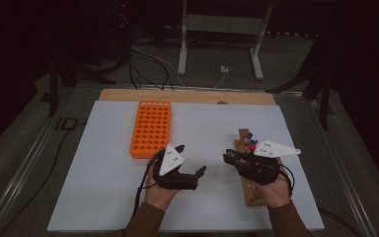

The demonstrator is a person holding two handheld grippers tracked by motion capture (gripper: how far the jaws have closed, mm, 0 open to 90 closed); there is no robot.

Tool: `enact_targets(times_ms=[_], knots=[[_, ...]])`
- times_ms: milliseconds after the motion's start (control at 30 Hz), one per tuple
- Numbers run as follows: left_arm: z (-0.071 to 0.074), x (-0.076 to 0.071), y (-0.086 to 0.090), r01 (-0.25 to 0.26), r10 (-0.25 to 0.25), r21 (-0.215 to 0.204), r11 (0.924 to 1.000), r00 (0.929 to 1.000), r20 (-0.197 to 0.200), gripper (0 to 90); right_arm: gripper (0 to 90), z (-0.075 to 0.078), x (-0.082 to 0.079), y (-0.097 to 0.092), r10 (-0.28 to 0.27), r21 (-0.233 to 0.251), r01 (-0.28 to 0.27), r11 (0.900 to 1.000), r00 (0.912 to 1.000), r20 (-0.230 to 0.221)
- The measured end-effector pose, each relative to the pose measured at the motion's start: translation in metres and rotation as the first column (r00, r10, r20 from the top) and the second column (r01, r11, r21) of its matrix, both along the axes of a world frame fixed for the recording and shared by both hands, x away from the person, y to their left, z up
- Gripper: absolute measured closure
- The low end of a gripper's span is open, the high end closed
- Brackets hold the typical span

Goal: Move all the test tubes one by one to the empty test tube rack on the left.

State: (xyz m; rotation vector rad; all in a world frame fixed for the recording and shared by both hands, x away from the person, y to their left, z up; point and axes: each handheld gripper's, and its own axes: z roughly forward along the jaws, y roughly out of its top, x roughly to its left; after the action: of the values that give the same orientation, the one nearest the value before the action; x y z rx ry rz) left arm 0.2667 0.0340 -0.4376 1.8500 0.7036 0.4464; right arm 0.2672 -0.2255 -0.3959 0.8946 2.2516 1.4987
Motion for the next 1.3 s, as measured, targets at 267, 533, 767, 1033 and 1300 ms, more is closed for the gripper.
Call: enact_targets(times_ms=[267,533,767,1033,1300], knots=[[-0.002,0.0,-0.021,0.095,-0.094,0.006,0.9955,0.9953,-0.022,41.8,75.9,-0.007,0.004,0.021,0.044,-0.014,-0.044,0.9989,0.9989,-0.017],[-0.002,0.0,-0.025,0.153,-0.153,0.009,0.9882,0.988,-0.023,67.7,75.9,-0.01,0.004,0.027,0.057,-0.015,-0.057,0.9983,0.9979,-0.033],[-0.004,-0.002,-0.027,0.152,-0.152,0.042,0.9874,0.9883,0.0,76.6,59.8,-0.012,0.004,0.023,0.059,0.017,-0.059,0.9981,0.9974,-0.042],[-0.002,0.004,-0.016,0.104,-0.104,0.028,0.9942,0.9945,0.011,76.7,12.5,-0.013,-0.004,-0.002,-0.05,0.031,0.049,0.9983,0.9981,0.035],[0.0,0.01,0.0,0.043,-0.043,0.004,0.9991,0.9989,0.02,76.7,0.0,-0.018,-0.009,-0.023,-0.137,0.011,0.136,0.9906,0.9862,0.094]])
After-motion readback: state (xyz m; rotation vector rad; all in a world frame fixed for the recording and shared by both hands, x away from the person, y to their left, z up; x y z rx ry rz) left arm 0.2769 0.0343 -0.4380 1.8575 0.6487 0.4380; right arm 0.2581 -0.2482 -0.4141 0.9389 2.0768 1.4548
